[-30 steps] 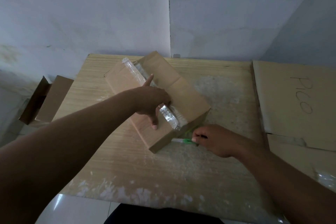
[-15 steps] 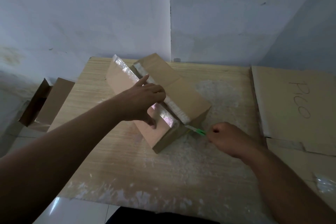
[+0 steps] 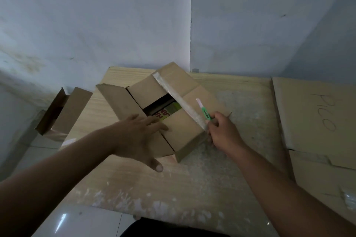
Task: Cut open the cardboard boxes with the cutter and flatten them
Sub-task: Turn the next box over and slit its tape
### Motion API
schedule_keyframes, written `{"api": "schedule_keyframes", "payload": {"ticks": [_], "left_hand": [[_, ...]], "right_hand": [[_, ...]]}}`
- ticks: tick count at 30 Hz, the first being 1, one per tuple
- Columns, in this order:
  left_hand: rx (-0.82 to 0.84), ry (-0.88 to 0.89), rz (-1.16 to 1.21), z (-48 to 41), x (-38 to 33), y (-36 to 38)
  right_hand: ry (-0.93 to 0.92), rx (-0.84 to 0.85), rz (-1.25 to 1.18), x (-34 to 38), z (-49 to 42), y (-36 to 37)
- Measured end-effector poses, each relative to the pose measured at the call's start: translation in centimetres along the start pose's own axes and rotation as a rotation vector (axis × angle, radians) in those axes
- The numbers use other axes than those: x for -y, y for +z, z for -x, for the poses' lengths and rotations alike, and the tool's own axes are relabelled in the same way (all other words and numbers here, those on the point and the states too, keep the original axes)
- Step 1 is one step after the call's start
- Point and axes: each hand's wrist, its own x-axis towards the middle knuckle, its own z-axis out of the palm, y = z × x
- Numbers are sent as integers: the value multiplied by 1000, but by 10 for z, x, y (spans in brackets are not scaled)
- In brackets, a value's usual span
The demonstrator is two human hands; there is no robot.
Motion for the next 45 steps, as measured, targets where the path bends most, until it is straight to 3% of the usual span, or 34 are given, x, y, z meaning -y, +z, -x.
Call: {"api": "schedule_keyframes", "payload": {"ticks": [2,4,6,9,12,15,21,27,30,33,36,41,45], "left_hand": [[158,-51,210,4,-5,6],[203,-91,307,-9,-12,12],[116,-181,366,-37,-23,17],[-102,-436,632,-91,-34,15],[-138,-592,828,-127,-45,-2],[-134,-670,729,-145,-57,-3],[-165,-616,950,-159,-60,22],[-244,-570,938,-162,-63,25],[-439,-468,774,-158,-66,29],[-587,-425,898,-159,-65,21],[-590,-450,1094,-163,-61,11],[-586,-409,1217,-164,-57,13],[-485,-306,1131,-158,-65,12]], "right_hand": [[-127,-72,170,-11,15,-2],[-274,-113,265,-25,32,0],[-348,-117,350,-41,47,4],[-337,-145,464,-62,55,6],[-312,-144,538,-69,60,6],[-292,-156,553,-68,56,0],[-216,-156,613,-61,39,-31],[-198,-66,566,-65,36,-47],[-174,4,517,-65,36,-44],[-164,2,460,-69,38,-40],[-170,-59,437,-70,37,-42],[-127,-151,517,-68,21,-66],[-153,-116,558,-60,7,-79]]}}
